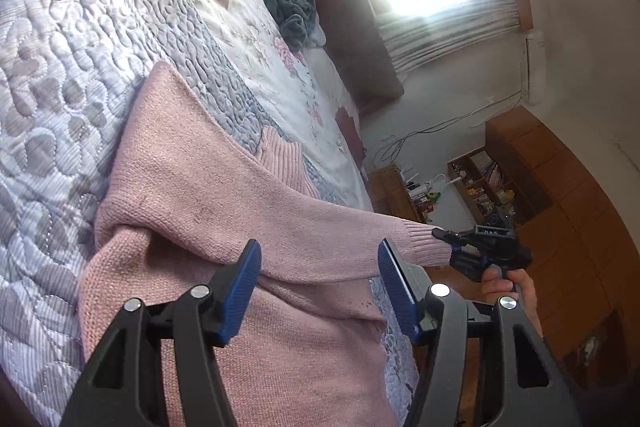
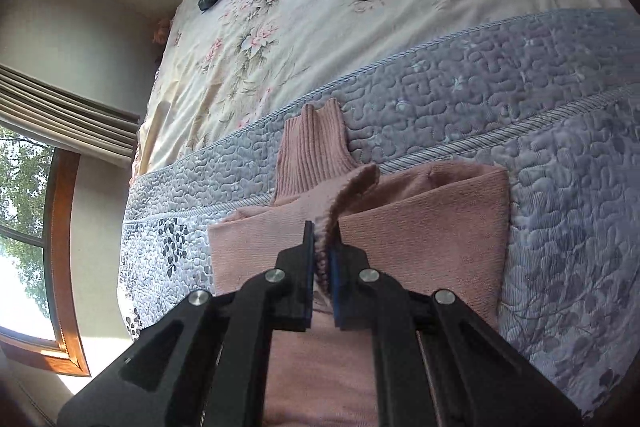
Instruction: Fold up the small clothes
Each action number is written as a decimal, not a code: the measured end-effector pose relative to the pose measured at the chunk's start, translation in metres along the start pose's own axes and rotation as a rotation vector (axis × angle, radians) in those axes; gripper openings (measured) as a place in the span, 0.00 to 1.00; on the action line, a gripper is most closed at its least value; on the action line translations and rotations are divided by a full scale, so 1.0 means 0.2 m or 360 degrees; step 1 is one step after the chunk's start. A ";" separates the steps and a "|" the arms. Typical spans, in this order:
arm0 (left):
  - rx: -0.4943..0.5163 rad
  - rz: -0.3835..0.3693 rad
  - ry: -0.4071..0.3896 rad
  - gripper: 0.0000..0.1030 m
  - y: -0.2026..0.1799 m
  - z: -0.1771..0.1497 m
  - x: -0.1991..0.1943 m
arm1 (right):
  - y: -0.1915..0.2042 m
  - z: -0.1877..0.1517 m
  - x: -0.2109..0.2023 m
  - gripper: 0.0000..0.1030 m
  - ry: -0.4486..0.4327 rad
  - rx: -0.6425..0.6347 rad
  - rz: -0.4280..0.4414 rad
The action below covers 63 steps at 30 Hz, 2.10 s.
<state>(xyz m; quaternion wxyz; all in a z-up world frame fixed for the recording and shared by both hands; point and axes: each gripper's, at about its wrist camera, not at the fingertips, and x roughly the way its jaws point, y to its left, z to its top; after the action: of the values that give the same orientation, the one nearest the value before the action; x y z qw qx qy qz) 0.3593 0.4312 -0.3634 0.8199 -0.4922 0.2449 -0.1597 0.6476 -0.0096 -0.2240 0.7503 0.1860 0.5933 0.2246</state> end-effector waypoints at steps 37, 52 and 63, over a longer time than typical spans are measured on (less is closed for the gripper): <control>-0.0085 0.0328 0.0697 0.58 0.13 0.53 0.48 | -0.74 -0.19 0.30 0.13 0.0096 0.0189 0.0407; 0.0133 0.0296 0.0892 0.62 0.02 0.71 0.71 | -0.54 0.01 0.26 0.27 0.0147 0.0002 0.0511; -0.0024 0.0304 0.0937 0.64 0.26 0.90 1.57 | -0.25 0.60 0.99 0.28 0.0226 -0.0012 0.0343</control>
<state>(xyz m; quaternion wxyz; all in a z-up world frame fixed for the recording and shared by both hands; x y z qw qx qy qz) 0.7216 0.4287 -0.4153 0.7213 -0.4056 0.5183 -0.2158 0.8084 0.0587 -0.3837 0.6786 0.2295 0.6207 0.3188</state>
